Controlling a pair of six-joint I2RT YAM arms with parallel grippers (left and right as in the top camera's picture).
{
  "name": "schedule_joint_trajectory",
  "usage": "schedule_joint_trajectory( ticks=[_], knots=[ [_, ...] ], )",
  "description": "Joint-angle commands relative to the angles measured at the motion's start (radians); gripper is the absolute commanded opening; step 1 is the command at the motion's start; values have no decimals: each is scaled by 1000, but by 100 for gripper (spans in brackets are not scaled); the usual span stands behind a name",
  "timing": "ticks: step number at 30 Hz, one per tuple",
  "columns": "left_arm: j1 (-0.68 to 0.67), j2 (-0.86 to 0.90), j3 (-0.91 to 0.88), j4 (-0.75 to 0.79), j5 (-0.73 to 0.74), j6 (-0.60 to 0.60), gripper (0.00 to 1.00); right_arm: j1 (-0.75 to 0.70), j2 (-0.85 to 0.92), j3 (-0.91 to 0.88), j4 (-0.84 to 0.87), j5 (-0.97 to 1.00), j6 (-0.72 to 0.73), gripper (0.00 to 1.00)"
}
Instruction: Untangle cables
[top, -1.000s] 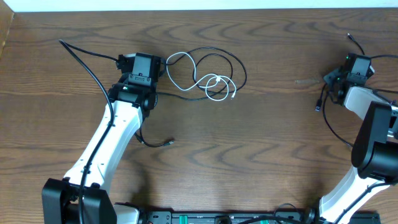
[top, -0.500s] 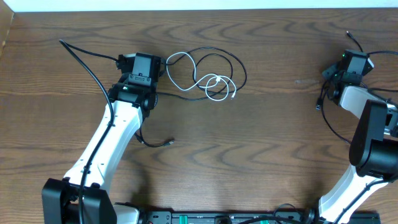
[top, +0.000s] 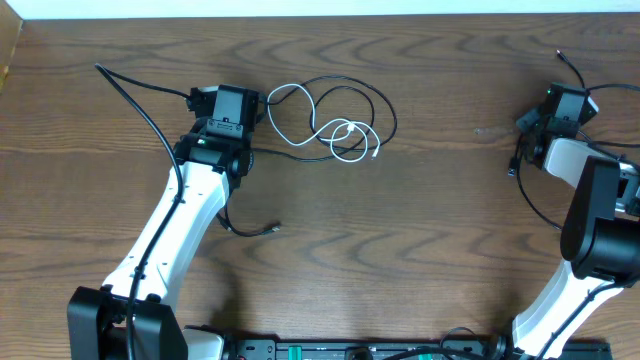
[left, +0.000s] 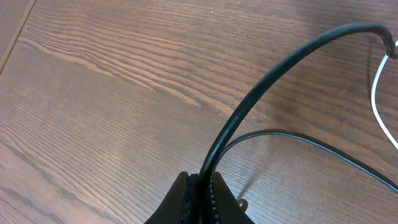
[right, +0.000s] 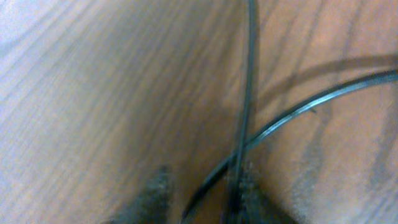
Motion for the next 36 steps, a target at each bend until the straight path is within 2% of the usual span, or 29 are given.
schedule_joint_trajectory(
  ticks=[1,2,9,19,23,29,36],
  knots=[
    [3,-17,26,-1,-24,-6,7,5,39,-4,-31,-6,-49,5],
    [3,-17,26,-1,-24,-6,8,4,36,-4,-44,-5,-60,1],
    [3,-17,26,0,-24,-6,7,-27,-43,-4,-143,-4,-189,1],
    [3,-17,26,2,-24,-6,8,-175,-258,-3,-331,53,-346,1],
    [3,-17,26,1,-24,-5,8,-245,-276,-3,-393,142,-353,1],
    [3,-17,26,-2,-24,-6,7,-347,-276,-3,-445,133,-334,1],
    [3,-17,26,-2,-16,-5,8,-376,-276,-3,-441,55,-334,1]
  ],
)
